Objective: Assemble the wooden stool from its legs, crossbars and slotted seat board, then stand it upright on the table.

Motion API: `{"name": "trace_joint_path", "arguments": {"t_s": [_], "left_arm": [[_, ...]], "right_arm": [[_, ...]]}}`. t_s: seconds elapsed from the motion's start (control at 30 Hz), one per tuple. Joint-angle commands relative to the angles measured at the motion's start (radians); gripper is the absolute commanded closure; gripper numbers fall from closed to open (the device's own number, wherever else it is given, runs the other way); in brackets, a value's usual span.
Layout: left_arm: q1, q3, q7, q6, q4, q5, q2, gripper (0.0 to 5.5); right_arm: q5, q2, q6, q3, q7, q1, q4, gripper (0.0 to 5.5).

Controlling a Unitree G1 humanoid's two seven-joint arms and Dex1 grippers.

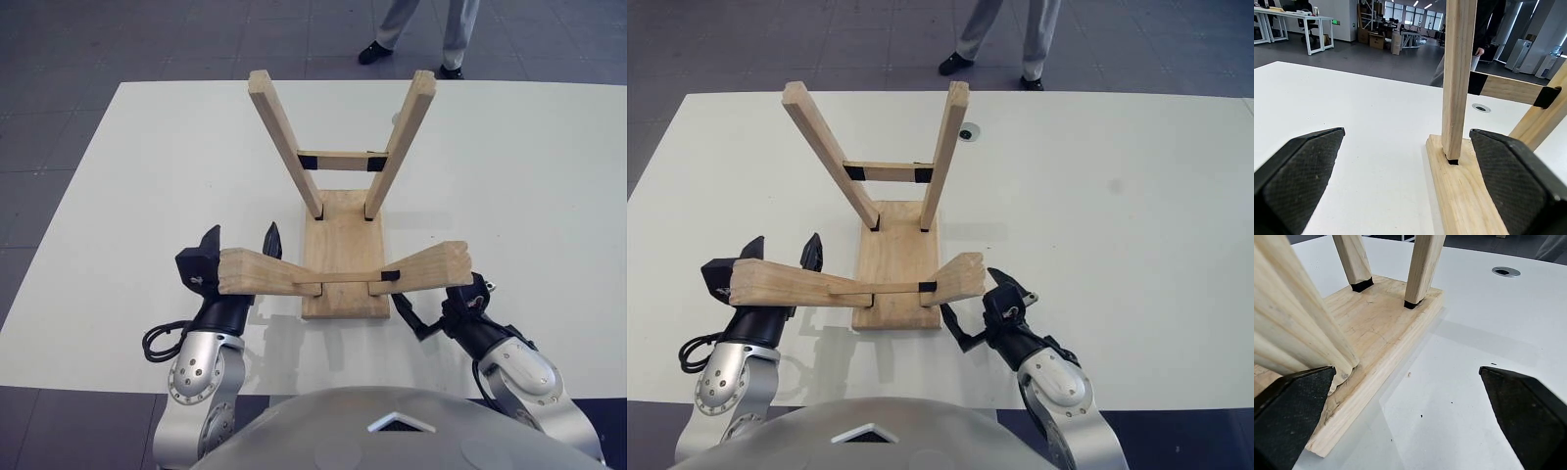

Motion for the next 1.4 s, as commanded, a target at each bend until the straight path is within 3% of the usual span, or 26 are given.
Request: {"name": "trace_joint_path", "arguments": {"t_s": [0.03,0.6,0.67,0.8,0.87,1.0,1.4], "left_arm": [[0.015,0.026,0.02,0.036,-0.007,0.005,0.0,0.75],[0.044,0.234,0.014,0.047,-0.017,-0.047,-0.003,0.75],[0.066,0.173,0.01,0.089,-0.063,-0.06,-0.006,0.75],[0.06,-0.026,0.021,0.179,-0.195,-0.072,0.014,0.75],[0.027,-0.079,0.023,0.203,-0.212,-0.069,0.028,0.75],[0.0,-0.127,0.028,0.193,-0.213,-0.05,0.058,0.75],[0.016,-0.097,0.062,0.21,-0.189,-0.057,0.047,0.75]], "right_arm": [[-0.018,0.017,0.002,-0.027,-0.034,-0.018,-0.023,0.02],[0.071,0.253,0.041,-0.262,-0.264,-0.042,-0.092,0.02],[0.072,0.256,0.068,-0.206,-0.266,-0.024,-0.146,0.02],[0.02,0.198,0.093,0.052,-0.235,0.014,-0.277,0.02],[0.003,0.181,0.096,0.109,-0.229,0.014,-0.286,0.02],[-0.011,0.164,0.087,0.149,-0.225,0.01,-0.293,0.02],[-0.022,0.169,0.09,0.138,-0.242,0.002,-0.27,0.02]]}}
